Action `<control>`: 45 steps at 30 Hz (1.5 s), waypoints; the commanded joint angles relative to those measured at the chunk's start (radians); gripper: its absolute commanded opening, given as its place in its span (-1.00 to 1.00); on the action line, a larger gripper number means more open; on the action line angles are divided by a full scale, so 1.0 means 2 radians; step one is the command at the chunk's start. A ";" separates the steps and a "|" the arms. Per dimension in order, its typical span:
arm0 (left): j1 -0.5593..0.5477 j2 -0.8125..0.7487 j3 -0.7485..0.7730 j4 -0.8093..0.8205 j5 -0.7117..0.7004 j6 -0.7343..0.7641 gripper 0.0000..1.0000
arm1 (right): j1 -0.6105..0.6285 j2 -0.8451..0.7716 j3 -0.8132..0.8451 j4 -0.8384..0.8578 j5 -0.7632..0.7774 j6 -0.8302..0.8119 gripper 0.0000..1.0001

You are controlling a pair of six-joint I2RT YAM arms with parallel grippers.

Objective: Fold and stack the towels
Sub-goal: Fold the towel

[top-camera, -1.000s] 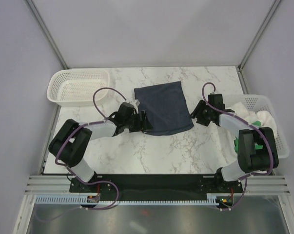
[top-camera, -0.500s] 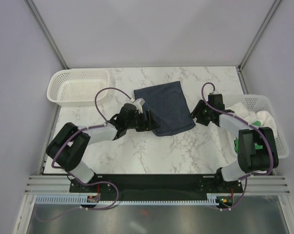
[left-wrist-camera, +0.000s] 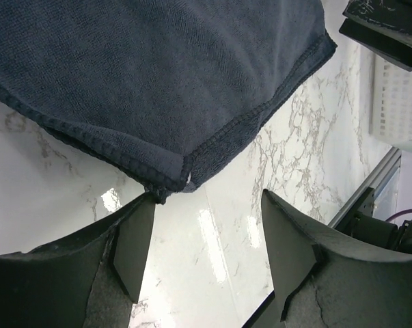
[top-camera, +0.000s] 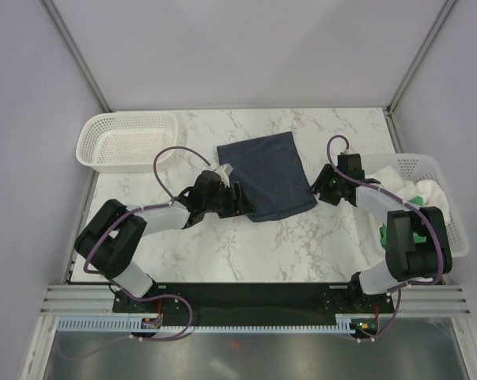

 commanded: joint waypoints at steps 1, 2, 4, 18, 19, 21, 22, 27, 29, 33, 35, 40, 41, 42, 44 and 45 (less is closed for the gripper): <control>0.000 -0.014 -0.007 0.007 -0.010 -0.017 0.40 | 0.002 -0.018 -0.009 -0.003 0.013 -0.008 0.15; -0.001 -0.014 -0.009 0.013 -0.006 -0.015 0.40 | 0.001 -0.020 -0.011 -0.003 0.013 -0.008 0.13; -0.001 -0.013 -0.008 0.024 0.001 -0.012 0.34 | 0.002 -0.022 -0.011 -0.002 0.012 -0.009 0.11; -0.001 0.009 0.008 -0.027 -0.017 -0.021 -0.70 | 0.002 -0.037 -0.061 0.030 0.000 0.014 -0.41; -0.001 0.007 0.013 -0.047 -0.029 -0.018 -0.89 | 0.002 -0.040 -0.066 0.030 0.002 0.016 -0.49; 0.000 0.004 0.028 -0.108 -0.056 -0.008 -0.95 | 0.002 -0.046 -0.073 0.031 0.002 0.021 -0.63; 0.000 0.002 0.030 -0.114 -0.062 -0.005 -0.95 | 0.003 -0.049 -0.081 0.031 0.003 0.024 -0.69; 0.001 -0.001 0.040 -0.208 -0.084 0.002 -0.95 | 0.006 -0.083 -0.111 0.030 0.008 0.041 -1.00; 0.001 -0.005 0.036 -0.222 -0.094 0.002 -0.95 | 0.017 -0.101 -0.124 0.024 0.014 0.047 -1.00; 0.006 -0.021 0.030 -0.239 -0.110 -0.001 -0.95 | 0.030 -0.128 -0.138 0.012 0.026 0.057 -1.00; 0.008 -0.038 0.027 -0.214 -0.103 -0.002 -0.90 | 0.030 -0.139 -0.130 0.001 0.048 0.052 -0.99; 0.008 -0.083 0.013 -0.151 -0.084 -0.006 -0.18 | 0.031 -0.136 -0.078 -0.029 0.069 0.037 -0.69; 0.007 -0.090 0.018 -0.147 -0.085 -0.007 -0.15 | 0.031 -0.129 -0.071 -0.030 0.073 0.034 -0.66; 0.007 -0.092 0.020 -0.145 -0.087 -0.008 -0.14 | 0.031 -0.122 -0.057 -0.031 0.076 0.032 -0.62; 0.007 -0.087 0.032 -0.145 -0.083 -0.018 -0.14 | 0.030 -0.097 -0.043 -0.032 0.076 0.031 -0.57; 0.008 -0.082 0.038 -0.146 -0.072 -0.022 -0.10 | 0.031 -0.088 -0.035 -0.032 0.076 0.031 -0.52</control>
